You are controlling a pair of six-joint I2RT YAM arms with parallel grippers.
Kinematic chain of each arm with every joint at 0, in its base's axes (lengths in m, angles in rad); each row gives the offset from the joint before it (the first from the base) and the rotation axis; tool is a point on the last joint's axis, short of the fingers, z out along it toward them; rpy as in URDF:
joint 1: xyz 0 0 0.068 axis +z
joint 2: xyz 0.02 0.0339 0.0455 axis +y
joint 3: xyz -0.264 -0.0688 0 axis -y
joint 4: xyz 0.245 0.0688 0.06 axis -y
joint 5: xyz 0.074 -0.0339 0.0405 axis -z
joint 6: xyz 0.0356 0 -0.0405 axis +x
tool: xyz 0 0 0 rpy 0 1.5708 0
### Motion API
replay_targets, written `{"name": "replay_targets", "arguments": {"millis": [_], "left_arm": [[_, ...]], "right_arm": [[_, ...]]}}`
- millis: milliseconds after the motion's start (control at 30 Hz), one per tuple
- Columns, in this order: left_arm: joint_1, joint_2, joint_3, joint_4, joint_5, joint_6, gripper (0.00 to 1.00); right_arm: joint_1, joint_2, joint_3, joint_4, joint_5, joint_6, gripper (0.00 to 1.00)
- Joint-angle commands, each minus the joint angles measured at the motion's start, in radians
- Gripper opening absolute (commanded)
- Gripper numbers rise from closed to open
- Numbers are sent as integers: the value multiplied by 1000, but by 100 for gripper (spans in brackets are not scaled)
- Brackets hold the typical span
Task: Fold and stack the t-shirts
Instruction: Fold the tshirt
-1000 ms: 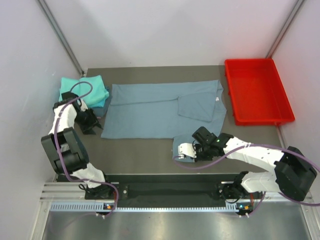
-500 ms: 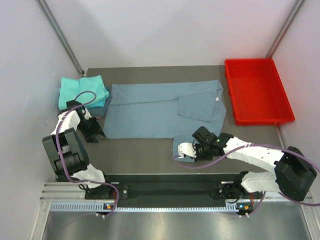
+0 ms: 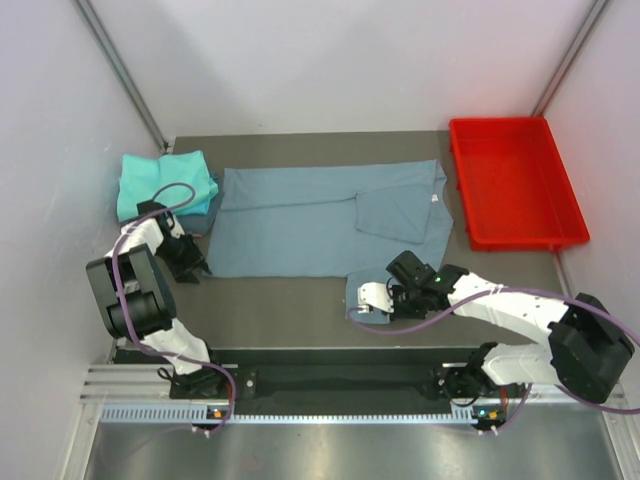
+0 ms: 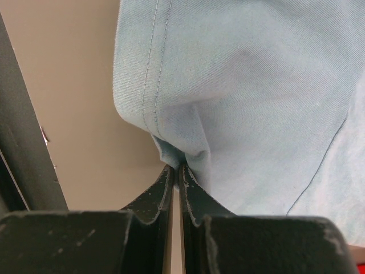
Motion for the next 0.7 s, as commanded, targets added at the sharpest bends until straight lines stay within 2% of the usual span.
{"name": "replay_targets", "arguments": {"millis": [0,200,367,433,467,500,533,633,667], "left_arm": [[-14,18,38,45,2,-13,48],[-29,53,60,46,4,-13,46],[-37,69,66,57,5,-15,41],[-37,69,66,55,17,-12,31],[-38,69,63,55,20,-12,21],[-38,63,61,57,24,-10,17],[-38,60,60,55,24,-10,9],[-38,44,52,49,30,-10,0],[-38,35,51,42,31,-9,0]], "right_arm": [[-13,-26,-3,36,-15,11,0],[-25,-28,-3,38,-15,14,0],[-31,-26,-6,41,-16,14,0],[-33,-25,-7,47,-16,16,0],[-33,-23,-7,49,-15,16,0],[-33,-22,-7,49,-16,17,0],[-33,-22,-9,53,-16,17,0],[-37,-20,-7,56,-12,19,0],[-42,-25,-4,55,-1,20,0]]}}
